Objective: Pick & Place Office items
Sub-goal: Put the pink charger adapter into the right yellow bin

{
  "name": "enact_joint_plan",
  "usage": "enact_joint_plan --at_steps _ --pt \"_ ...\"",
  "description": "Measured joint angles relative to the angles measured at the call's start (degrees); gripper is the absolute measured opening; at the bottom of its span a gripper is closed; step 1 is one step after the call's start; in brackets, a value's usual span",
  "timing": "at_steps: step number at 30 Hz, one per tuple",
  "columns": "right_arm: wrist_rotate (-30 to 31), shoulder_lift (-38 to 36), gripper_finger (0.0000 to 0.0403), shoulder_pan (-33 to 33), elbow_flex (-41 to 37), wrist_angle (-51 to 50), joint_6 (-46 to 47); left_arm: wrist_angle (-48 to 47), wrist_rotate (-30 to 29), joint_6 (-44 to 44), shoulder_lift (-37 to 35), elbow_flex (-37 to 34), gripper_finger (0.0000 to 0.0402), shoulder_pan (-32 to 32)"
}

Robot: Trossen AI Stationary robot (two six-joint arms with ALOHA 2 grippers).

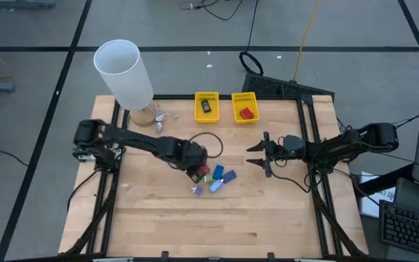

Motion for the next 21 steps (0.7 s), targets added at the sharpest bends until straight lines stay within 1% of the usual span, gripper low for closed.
enact_joint_plan --at_steps 2,4,6,8,12,15,18,21 --pt "0.0 0.0 0.0197 0.0 0.0 0.0 -0.5 3.6 -4.3 3.9 -3.2 0.0 0.0152 -0.7" --pt "0.0 0.0 0.0197 0.0 0.0 0.0 -0.7 9.1 -8.7 10.6 -5.7 0.0 0.0152 -1.8" --pt "0.0 0.0 0.0197 0.0 0.0 0.0 -0.8 14.5 -11.8 18.4 -7.0 0.0 0.0152 -3.3" --pt "0.0 0.0 0.0197 0.0 0.0 0.0 -0.3 20.3 -14.0 23.6 -7.1 0.0 0.0152 -4.3" --pt "0.0 0.0 0.0197 0.0 0.0 0.0 0.8 29.4 -14.2 29.0 -5.6 0.0 0.0152 -3.9" --pt "0.0 0.0 0.0196 0.0 0.0 -0.5 0.9 33.1 -12.5 31.6 -3.7 0.0 0.0152 -3.1" --pt "0.1 0.0 0.0196 0.0 0.0 -1.4 0.9 34.8 -11.0 33.3 -2.6 0.0 0.0152 -2.2" --pt "0.1 0.0 0.0196 0.0 0.0 -2.0 0.9 34.9 -11.1 34.3 -2.0 0.0 0.0152 -0.9"
